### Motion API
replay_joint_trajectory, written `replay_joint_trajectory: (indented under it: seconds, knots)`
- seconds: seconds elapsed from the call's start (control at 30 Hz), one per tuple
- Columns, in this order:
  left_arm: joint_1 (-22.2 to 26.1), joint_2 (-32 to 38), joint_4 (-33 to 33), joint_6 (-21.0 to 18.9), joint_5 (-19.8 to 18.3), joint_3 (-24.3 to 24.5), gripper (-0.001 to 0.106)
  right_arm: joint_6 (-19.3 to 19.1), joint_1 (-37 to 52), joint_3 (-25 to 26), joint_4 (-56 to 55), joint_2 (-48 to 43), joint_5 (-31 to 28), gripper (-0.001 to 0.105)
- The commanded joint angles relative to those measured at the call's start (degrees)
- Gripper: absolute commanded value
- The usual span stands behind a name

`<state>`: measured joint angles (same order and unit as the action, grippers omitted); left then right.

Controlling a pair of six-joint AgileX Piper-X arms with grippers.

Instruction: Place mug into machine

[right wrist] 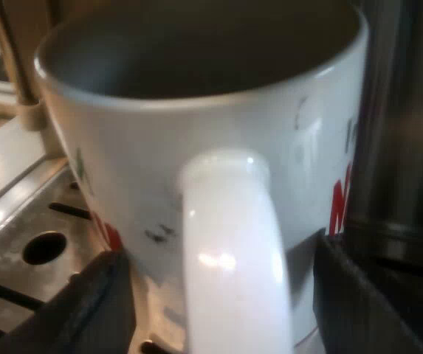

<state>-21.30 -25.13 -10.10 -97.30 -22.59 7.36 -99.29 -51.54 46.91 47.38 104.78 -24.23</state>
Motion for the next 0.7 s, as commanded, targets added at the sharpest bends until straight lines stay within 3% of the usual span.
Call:
replay_joint_trajectory:
  seconds: [0.03, 0.47, 0.7]
  knots:
    - [-0.2, 0.1, 1.3, -0.2, -0.4, 0.3, 0.093, -1.3, 0.0, 0.9, -0.1, -0.1, 2.2, 0.055]
    - [-0.2, 0.1, 1.7, -0.2, -0.2, 0.3, 0.093, -1.2, -1.5, -1.3, -0.1, -2.9, -6.3, 0.055]
    - [-0.2, 0.1, 2.1, -0.2, -0.2, 2.2, 0.093, 0.5, -5.1, -14.0, -0.1, -15.0, -10.1, 0.055]
